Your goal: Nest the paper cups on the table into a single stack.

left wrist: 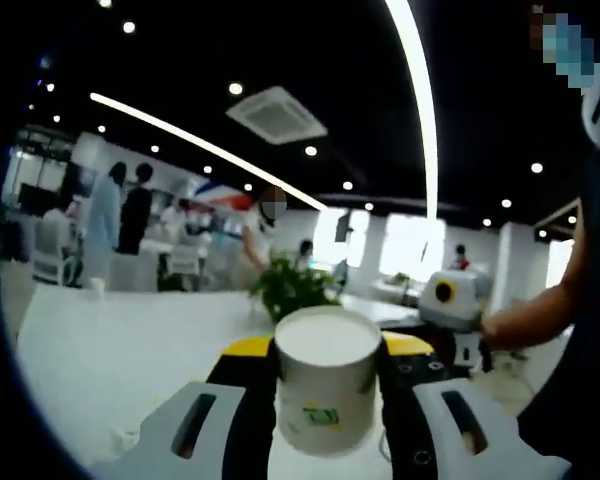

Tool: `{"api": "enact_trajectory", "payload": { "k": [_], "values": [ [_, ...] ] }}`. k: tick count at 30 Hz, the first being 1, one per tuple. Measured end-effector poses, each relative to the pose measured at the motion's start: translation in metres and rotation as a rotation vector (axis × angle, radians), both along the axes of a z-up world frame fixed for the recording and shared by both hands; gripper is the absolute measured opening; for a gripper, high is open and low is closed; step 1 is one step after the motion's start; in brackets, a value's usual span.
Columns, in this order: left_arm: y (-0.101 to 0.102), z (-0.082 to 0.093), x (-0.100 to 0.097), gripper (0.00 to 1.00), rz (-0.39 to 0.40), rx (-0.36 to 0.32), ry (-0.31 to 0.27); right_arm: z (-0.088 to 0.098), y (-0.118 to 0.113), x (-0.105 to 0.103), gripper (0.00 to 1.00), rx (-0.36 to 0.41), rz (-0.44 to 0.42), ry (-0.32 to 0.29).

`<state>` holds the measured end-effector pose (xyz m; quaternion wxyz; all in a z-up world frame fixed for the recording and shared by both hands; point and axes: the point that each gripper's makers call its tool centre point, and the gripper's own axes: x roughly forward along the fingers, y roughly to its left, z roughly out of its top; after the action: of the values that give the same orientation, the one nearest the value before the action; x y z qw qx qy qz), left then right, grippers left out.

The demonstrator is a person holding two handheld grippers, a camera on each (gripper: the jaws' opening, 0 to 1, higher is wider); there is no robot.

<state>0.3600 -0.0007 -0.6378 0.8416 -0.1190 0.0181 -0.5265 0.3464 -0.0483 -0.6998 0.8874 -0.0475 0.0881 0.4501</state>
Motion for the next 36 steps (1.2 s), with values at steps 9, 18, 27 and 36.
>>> {"api": "enact_trajectory", "payload": {
  "k": [9, 18, 27, 36],
  "values": [
    [0.006, 0.007, 0.002, 0.38, 0.02, -0.067, -0.008, 0.006, -0.003, -0.006, 0.82, 0.077, -0.004, 0.047],
    [0.003, 0.004, -0.006, 0.38, 0.015, -0.094, -0.004, 0.013, 0.021, -0.021, 0.59, 0.15, 0.099, 0.094],
    [0.007, 0.002, -0.01, 0.38, 0.021, -0.089, -0.007, 0.008, 0.037, -0.032, 0.39, 0.164, 0.17, 0.142],
    [0.01, -0.014, -0.015, 0.38, -0.002, 0.009, -0.001, 0.012, 0.026, -0.029, 0.32, 0.214, 0.17, 0.152]
  ]
}}
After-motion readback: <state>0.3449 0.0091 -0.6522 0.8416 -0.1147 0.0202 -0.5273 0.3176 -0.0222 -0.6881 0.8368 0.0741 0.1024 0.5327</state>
